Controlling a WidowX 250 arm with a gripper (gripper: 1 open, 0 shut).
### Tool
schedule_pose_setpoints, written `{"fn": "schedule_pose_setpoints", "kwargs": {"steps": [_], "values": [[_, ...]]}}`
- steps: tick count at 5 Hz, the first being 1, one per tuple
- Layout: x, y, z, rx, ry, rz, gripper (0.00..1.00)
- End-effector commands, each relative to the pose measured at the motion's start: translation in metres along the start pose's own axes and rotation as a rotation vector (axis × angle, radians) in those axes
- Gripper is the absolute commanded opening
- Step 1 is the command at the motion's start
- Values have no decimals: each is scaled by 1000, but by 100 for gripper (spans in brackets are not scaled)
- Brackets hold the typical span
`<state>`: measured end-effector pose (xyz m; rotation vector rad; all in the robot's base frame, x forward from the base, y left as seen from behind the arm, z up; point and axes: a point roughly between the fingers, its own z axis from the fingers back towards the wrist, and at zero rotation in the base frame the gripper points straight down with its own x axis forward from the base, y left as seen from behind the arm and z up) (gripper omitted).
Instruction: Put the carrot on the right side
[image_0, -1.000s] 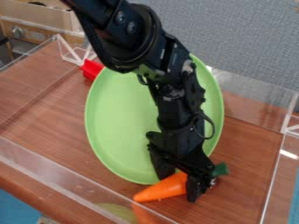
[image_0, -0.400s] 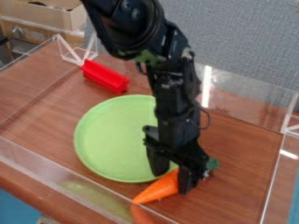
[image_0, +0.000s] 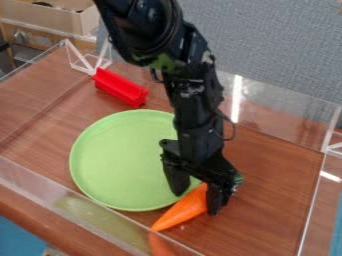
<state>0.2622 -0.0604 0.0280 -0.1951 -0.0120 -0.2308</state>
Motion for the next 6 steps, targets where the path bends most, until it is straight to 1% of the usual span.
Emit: {"fn": "schedule_pose_setpoints", "kwargs": {"steps": [1,2,3,4,5,6], "values": [[-1,-5,-2,-1,-10,-21,0],[-4,-11,-7,-7,-2,-32,100],[-5,-17,-11,-11,17,-87,0],[-2,-16,6,-6,-13,-30,100],[8,-13,30,2,-58,43,100],[20,-8,64,-6,-126,116,100]]}}
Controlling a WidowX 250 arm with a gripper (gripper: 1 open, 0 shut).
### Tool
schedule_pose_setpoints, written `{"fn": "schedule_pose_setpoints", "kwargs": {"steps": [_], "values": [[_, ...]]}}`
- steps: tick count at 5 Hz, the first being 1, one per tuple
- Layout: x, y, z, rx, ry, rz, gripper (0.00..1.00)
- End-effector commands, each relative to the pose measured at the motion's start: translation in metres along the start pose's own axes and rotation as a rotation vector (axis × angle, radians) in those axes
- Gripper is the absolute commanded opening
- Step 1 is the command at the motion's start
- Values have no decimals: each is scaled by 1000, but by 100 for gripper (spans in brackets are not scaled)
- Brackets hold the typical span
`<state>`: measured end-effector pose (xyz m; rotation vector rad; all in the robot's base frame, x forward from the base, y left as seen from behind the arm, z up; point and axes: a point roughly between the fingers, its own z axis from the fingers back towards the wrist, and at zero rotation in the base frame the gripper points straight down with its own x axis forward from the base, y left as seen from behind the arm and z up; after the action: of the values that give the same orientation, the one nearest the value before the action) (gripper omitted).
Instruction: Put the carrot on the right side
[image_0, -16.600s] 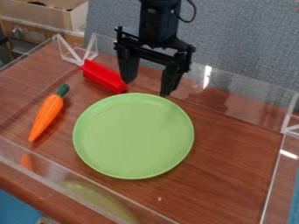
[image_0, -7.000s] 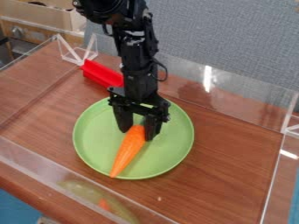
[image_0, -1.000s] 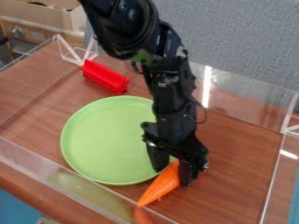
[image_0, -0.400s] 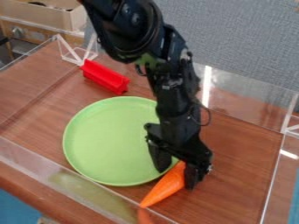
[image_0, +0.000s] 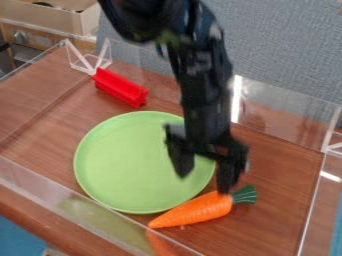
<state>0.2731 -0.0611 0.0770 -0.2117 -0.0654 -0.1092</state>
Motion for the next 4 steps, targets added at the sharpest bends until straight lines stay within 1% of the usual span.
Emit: {"fn": "schedule_pose_setpoints", "kwargs": {"steps": [1,2,3,4], "values": [[23,9,62,-27,-138,81,100],[19,29,85,-17,-165,101,100],[16,50,87,24,-176,129,100],[28,44,70,30,-164,91,100]]}}
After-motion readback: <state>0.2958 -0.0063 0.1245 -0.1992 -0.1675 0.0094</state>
